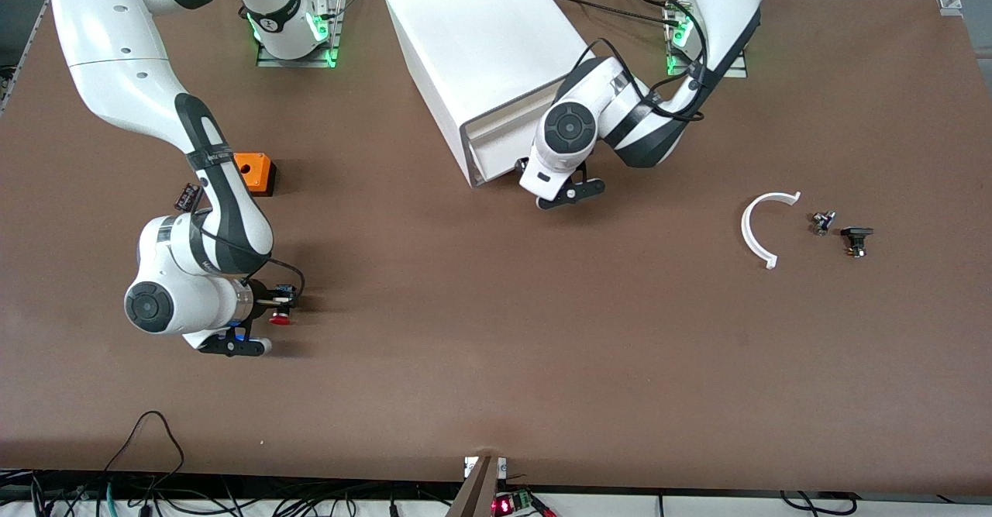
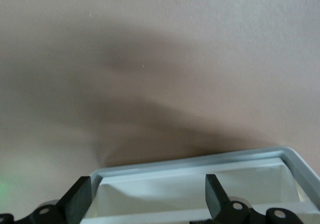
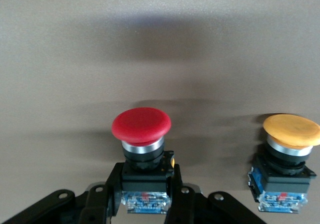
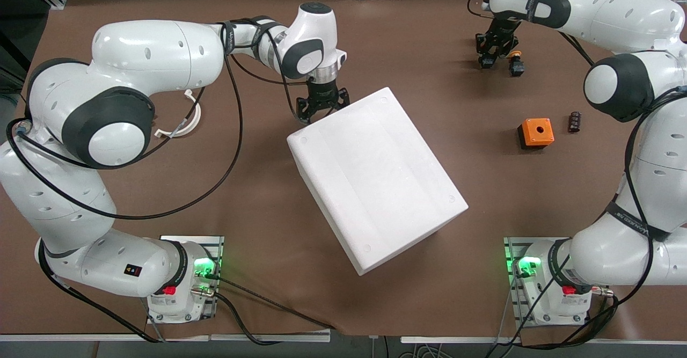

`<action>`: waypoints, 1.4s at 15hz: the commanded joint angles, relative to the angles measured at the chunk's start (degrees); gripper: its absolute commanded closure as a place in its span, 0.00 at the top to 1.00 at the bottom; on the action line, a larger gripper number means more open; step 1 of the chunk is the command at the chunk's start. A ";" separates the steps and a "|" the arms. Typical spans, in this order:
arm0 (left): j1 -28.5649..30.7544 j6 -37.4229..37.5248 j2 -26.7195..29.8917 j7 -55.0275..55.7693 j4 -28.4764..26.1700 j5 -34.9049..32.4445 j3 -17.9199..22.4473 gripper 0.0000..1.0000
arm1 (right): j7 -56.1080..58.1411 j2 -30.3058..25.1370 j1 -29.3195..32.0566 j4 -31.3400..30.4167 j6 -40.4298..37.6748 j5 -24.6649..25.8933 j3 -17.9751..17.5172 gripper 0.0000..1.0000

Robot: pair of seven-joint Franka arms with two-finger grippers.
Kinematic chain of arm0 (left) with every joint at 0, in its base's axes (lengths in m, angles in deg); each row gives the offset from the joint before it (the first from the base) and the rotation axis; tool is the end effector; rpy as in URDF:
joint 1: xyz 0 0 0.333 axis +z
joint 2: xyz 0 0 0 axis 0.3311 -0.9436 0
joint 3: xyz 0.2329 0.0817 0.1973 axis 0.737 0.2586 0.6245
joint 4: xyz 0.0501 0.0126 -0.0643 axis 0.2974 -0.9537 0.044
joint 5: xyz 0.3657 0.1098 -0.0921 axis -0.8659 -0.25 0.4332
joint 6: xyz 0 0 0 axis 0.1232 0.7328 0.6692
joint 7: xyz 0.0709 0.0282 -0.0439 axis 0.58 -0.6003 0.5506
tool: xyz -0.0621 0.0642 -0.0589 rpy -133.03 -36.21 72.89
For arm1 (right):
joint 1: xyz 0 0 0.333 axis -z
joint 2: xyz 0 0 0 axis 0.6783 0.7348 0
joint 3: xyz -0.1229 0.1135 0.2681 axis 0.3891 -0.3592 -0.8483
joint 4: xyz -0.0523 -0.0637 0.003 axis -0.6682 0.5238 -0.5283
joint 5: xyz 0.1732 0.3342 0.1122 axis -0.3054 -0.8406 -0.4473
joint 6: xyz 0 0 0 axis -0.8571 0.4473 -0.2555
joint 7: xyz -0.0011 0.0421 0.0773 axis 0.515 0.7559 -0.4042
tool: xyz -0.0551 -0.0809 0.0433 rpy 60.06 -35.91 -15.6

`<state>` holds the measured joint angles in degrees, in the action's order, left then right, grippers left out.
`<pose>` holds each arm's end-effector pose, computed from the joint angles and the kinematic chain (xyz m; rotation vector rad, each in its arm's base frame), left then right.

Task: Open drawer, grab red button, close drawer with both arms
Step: 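Push the drawer shut with the left gripper while the right gripper lowers the button, then release the red button beside the yellow button and retract both grippers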

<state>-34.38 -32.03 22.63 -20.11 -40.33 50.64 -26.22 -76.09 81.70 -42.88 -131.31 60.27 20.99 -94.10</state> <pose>0.4519 -0.4173 0.2735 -3.0036 -0.4873 0.5281 0.7143 0.0798 0.2002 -3.0652 0.0814 0.3475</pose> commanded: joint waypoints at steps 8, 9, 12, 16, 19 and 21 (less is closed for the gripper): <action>0.45 -0.16 1.91 2.34 -2.42 5.55 -3.42 1.00 | 0.00 -8.40 1.49 -1.45 0.58 4.23 0.10 0.99; 0.62 -0.07 2.17 2.34 -2.42 5.55 -3.34 1.00 | 0.00 -9.46 1.40 -1.45 -0.82 4.32 0.72 0.99; 2.02 2.56 4.37 1.46 -1.55 4.94 -3.16 1.00 | -0.18 -13.50 1.49 -2.15 -4.25 5.55 0.81 0.99; 6.76 3.26 6.39 -3.87 0.30 4.50 -2.98 1.00 | -0.01 -20.36 1.31 -2.86 -10.48 5.64 0.73 0.99; 12.29 7.56 8.33 -14.24 1.97 2.14 -2.81 1.00 | 0.52 -24.67 1.31 -2.95 -14.70 5.20 0.46 0.99; 14.94 11.25 8.51 -20.92 4.60 -4.00 -2.90 1.00 | 0.52 -27.39 1.40 -2.77 -15.86 4.76 0.46 0.99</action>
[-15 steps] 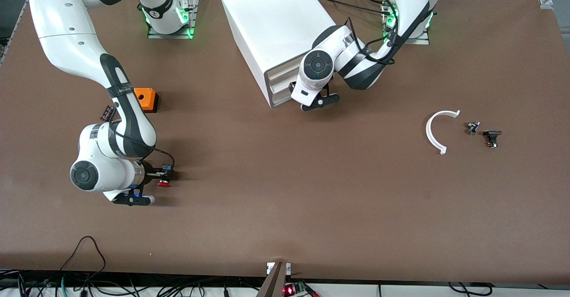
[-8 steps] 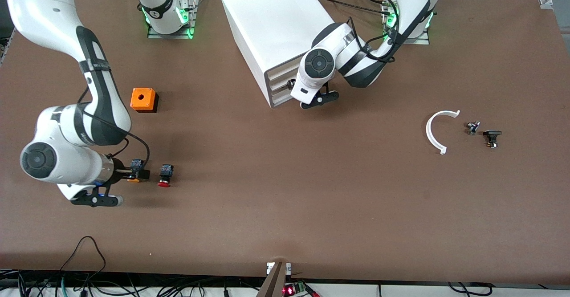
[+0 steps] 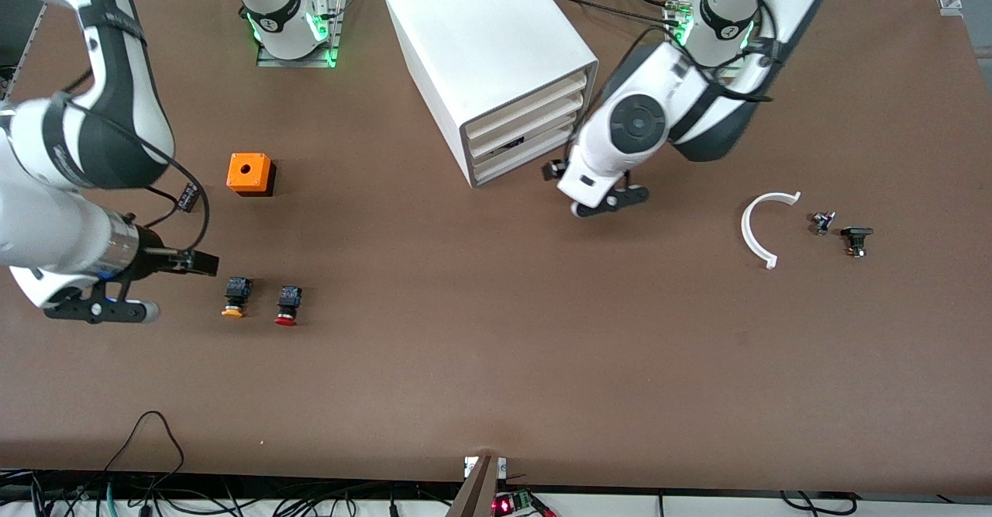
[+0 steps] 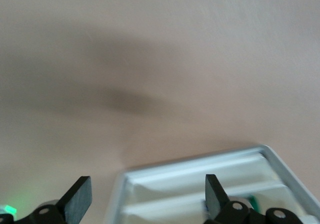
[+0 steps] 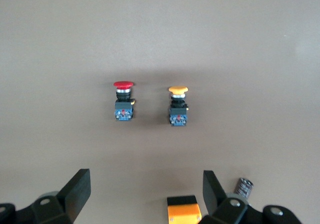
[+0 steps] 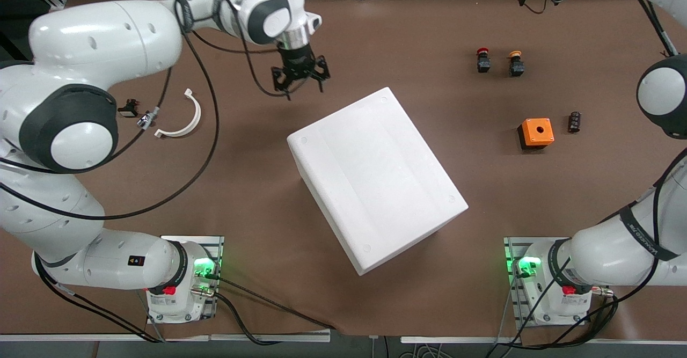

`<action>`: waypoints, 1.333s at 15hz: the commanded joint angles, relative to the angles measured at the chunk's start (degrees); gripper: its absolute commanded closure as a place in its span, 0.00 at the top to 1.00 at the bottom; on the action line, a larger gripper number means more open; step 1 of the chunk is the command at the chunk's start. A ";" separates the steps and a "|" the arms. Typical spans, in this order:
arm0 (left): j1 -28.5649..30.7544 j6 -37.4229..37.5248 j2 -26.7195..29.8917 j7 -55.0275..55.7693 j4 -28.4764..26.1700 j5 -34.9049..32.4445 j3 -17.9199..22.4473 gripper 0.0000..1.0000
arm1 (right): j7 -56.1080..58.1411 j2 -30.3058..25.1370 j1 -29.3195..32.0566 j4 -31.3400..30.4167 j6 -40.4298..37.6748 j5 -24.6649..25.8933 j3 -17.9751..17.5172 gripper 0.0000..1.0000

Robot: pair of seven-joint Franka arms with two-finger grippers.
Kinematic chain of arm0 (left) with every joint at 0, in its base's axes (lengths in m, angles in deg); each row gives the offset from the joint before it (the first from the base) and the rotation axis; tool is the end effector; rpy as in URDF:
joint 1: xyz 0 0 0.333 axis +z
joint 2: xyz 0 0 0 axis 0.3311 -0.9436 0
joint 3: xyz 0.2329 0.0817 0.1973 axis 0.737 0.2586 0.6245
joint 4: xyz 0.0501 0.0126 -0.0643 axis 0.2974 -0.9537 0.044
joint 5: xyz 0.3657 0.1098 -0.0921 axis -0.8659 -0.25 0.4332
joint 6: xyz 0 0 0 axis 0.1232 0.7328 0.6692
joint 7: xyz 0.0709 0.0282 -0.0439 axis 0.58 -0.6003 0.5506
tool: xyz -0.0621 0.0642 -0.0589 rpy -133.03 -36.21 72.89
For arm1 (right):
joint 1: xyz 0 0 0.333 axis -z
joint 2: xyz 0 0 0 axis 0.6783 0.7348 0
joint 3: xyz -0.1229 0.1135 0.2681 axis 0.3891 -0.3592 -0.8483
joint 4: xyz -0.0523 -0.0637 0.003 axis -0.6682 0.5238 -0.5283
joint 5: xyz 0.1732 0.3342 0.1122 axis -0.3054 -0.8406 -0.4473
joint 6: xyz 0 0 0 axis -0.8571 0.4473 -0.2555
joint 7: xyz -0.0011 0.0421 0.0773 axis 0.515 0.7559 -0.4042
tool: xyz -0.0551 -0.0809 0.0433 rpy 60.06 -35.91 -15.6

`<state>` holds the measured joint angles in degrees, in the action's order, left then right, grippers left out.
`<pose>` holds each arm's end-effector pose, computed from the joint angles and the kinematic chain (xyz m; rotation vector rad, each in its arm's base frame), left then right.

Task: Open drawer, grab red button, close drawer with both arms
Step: 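Release the red button beside the yellow button and retract both grippers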

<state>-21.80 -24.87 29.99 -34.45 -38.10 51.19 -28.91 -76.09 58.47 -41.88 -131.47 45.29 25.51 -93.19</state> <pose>0.5172 -0.3283 0.3574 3.0718 0.3629 -0.4610 0.6849 0.0492 0.4666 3.0823 -0.0830 -0.1085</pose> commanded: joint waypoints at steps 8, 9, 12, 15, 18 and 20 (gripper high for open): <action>12.03 14.46 1.15 -33.21 15.64 -10.38 -0.12 1.00 | -3.51 -12.96 0.40 -2.53 -7.55 -5.01 0.00 0.99; 13.35 15.43 1.15 -36.11 16.44 -10.38 -0.29 1.00 | -2.99 -13.31 0.40 -2.35 -8.61 -5.99 0.17 0.99; 14.77 16.15 4.20 -43.50 17.07 -9.94 1.89 1.00 | -3.87 -16.64 0.40 -2.87 -10.55 -8.19 -0.18 0.99; 11.19 15.88 11.40 -45.45 13.21 -6.97 9.78 1.00 | -3.34 -22.61 0.49 -8.21 -9.68 -8.20 -0.27 0.99; 5.65 15.79 15.46 -53.94 11.62 -1.43 21.38 1.00 | -3.25 -28.33 -0.74 -14.37 -8.71 -7.85 0.17 0.99; 2.83 15.71 18.88 -54.69 9.17 0.69 26.75 1.00 | -2.99 -29.92 -2.67 -16.84 -8.09 -7.67 2.80 0.99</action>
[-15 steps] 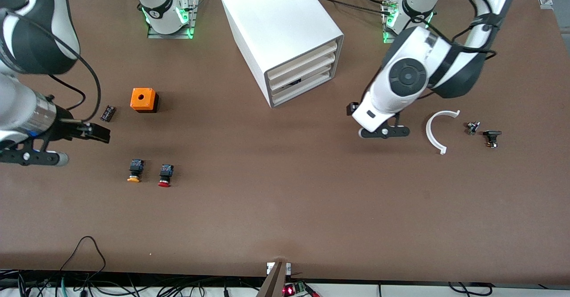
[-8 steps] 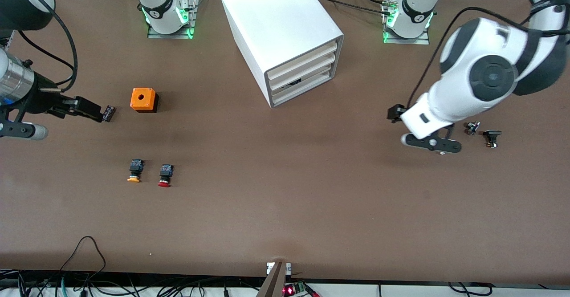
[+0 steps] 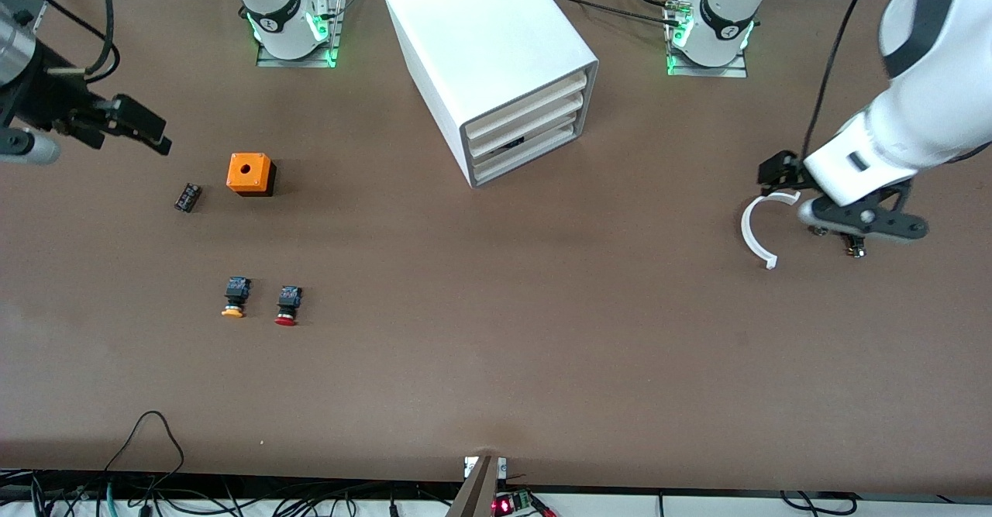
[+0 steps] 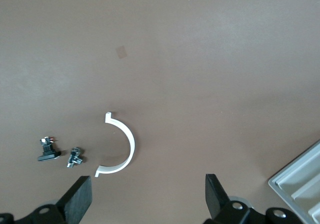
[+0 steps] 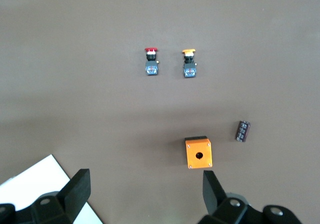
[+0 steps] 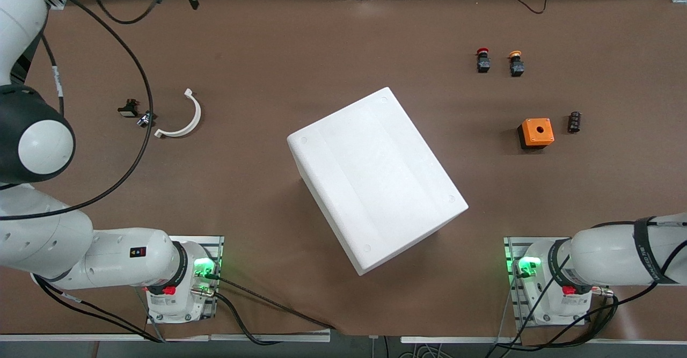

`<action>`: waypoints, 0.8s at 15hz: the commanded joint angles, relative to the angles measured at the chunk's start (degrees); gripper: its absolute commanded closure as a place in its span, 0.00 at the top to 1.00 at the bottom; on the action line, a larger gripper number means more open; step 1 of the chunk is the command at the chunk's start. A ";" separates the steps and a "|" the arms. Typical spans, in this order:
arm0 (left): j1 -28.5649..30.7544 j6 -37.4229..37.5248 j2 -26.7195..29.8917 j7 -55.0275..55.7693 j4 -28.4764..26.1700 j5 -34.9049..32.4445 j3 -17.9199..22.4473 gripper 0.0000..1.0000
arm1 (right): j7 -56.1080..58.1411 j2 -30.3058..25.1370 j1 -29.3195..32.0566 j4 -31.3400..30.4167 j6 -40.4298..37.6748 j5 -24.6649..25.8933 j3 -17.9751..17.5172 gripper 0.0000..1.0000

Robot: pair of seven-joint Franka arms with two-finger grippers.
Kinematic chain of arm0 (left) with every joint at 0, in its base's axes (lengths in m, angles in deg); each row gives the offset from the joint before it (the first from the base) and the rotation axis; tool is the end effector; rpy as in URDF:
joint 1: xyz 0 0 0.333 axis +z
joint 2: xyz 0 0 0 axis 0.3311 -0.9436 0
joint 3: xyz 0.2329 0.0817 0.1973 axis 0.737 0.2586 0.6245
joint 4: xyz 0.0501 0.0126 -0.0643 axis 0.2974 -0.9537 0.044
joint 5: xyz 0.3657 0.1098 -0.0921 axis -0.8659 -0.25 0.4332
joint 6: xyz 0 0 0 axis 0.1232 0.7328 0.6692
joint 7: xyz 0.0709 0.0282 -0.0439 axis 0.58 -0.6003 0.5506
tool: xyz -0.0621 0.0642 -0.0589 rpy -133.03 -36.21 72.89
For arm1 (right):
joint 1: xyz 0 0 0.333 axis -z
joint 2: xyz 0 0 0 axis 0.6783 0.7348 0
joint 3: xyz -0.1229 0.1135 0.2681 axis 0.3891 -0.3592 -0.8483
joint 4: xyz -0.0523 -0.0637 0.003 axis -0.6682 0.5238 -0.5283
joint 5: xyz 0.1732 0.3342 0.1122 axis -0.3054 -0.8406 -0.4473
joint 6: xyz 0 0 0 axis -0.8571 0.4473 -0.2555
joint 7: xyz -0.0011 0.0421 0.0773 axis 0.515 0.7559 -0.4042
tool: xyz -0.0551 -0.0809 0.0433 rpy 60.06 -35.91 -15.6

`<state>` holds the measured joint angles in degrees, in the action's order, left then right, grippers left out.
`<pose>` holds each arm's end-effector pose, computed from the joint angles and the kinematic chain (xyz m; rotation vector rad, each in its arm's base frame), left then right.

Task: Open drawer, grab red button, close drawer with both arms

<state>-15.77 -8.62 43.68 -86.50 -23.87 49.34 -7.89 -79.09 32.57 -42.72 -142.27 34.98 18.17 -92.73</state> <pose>0.5906 -0.0687 0.5663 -3.1216 0.3376 0.1012 0.5495 0.0665 0.6433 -3.1110 0.1637 0.0026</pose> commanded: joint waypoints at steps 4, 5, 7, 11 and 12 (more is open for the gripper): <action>-6.37 -4.85 11.01 1.41 -12.80 3.77 10.76 1.00 | 3.00 -5.35 -1.84 -8.59 4.23 0.20 3.83 0.99; -6.64 -4.85 11.80 1.32 -13.25 3.60 10.68 1.00 | 3.00 -4.91 -1.75 -8.16 4.33 0.20 3.83 0.99; -6.64 -4.76 11.20 1.24 -13.17 3.33 10.41 1.00 | 2.39 -3.95 -1.58 -7.10 3.98 0.46 3.83 0.99; -6.29 -4.94 8.21 1.32 -9.74 3.24 10.15 1.00 | 3.18 -2.98 -1.75 -5.43 3.54 1.86 3.75 0.99; -6.38 -4.93 8.21 1.41 -9.65 3.24 9.97 1.00 | 2.74 -2.97 -1.84 -5.34 3.45 2.13 3.75 0.99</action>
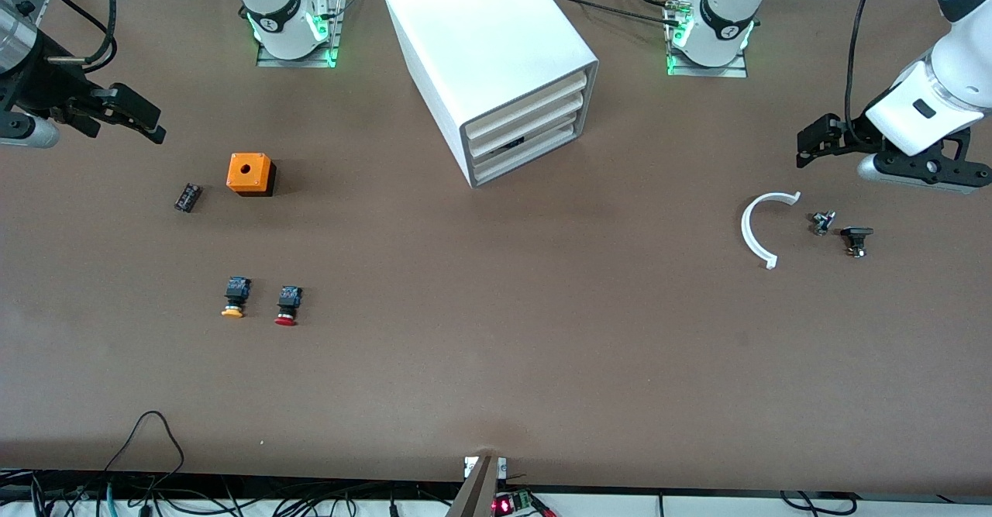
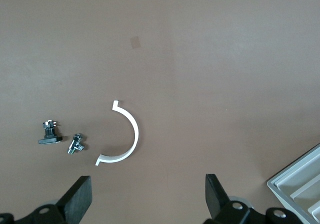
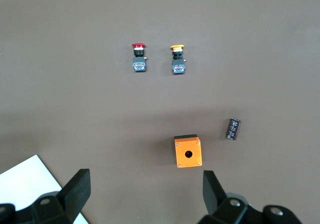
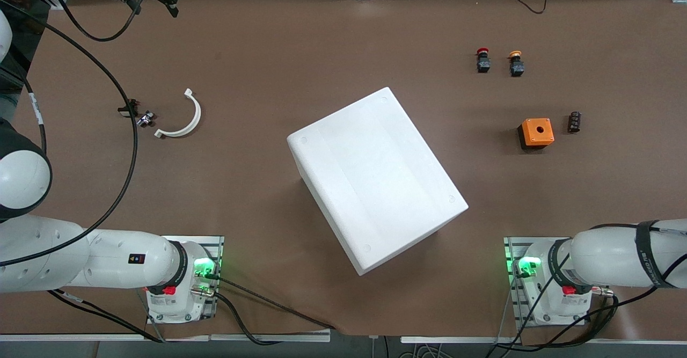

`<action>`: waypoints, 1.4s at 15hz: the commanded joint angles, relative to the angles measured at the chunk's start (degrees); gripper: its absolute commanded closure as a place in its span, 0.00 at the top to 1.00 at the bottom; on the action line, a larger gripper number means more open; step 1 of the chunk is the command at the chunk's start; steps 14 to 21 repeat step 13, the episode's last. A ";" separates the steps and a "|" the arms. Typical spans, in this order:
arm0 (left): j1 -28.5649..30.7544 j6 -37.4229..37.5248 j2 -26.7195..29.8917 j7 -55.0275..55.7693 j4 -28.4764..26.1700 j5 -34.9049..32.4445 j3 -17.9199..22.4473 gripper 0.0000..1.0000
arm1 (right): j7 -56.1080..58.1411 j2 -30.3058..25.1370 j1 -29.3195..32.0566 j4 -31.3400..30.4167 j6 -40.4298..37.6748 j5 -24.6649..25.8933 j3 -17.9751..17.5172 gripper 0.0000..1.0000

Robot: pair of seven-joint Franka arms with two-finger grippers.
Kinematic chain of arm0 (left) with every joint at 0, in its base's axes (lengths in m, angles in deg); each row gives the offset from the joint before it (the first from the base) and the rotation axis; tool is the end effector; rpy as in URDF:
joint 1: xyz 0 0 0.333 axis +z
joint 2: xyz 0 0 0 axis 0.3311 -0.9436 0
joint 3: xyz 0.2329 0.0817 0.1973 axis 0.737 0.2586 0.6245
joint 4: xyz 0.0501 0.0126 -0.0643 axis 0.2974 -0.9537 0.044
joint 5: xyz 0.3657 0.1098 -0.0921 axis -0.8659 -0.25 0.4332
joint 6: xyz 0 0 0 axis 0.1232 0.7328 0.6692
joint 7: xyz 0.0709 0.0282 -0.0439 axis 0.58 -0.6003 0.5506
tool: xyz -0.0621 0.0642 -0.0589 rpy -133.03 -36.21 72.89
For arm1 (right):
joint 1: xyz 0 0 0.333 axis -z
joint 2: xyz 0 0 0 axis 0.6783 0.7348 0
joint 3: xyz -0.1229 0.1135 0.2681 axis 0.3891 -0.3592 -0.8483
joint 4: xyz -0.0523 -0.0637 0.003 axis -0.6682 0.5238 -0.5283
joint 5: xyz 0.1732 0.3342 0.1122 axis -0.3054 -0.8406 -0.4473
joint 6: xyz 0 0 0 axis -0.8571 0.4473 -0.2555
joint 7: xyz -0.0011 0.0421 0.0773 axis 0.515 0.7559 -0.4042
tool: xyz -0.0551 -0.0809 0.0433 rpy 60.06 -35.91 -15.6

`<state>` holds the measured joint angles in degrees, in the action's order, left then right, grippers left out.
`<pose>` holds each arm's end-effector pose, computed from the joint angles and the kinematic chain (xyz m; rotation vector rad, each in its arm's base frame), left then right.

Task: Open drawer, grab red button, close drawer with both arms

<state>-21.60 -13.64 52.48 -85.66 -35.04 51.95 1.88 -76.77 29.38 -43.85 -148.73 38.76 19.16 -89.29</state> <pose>0.5527 -0.0370 0.5680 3.1145 -0.2002 -0.0322 0.5403 0.0426 0.6264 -3.1305 0.1666 -0.0169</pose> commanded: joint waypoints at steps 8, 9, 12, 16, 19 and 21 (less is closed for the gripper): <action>-0.81 0.17 -0.43 0.31 1.87 -0.76 0.03 1.00 | 0.59 1.18 -0.88 2.79 -0.32 1.76 0.05 0.99; -0.90 0.17 -0.43 0.31 1.95 -1.03 0.03 1.00 | 0.67 1.27 -0.88 3.05 -0.32 1.67 0.05 0.99; -0.64 0.17 -0.34 0.31 2.04 -1.03 -1.98 1.00 | 1.11 1.27 -0.62 3.14 -0.23 1.58 0.23 0.99; -0.64 0.17 -0.34 0.31 2.04 -1.12 -2.17 1.00 | 0.94 1.19 -0.71 3.14 -0.32 1.67 0.05 0.99; -0.64 0.17 -0.34 0.31 2.04 -1.12 -2.17 1.00 | 0.94 1.19 -0.71 3.14 -0.32 1.67 0.05 0.99; -0.64 0.17 -0.34 0.31 2.04 -1.12 -2.17 1.00 | 0.94 1.19 -0.71 3.14 -0.32 1.67 0.05 0.99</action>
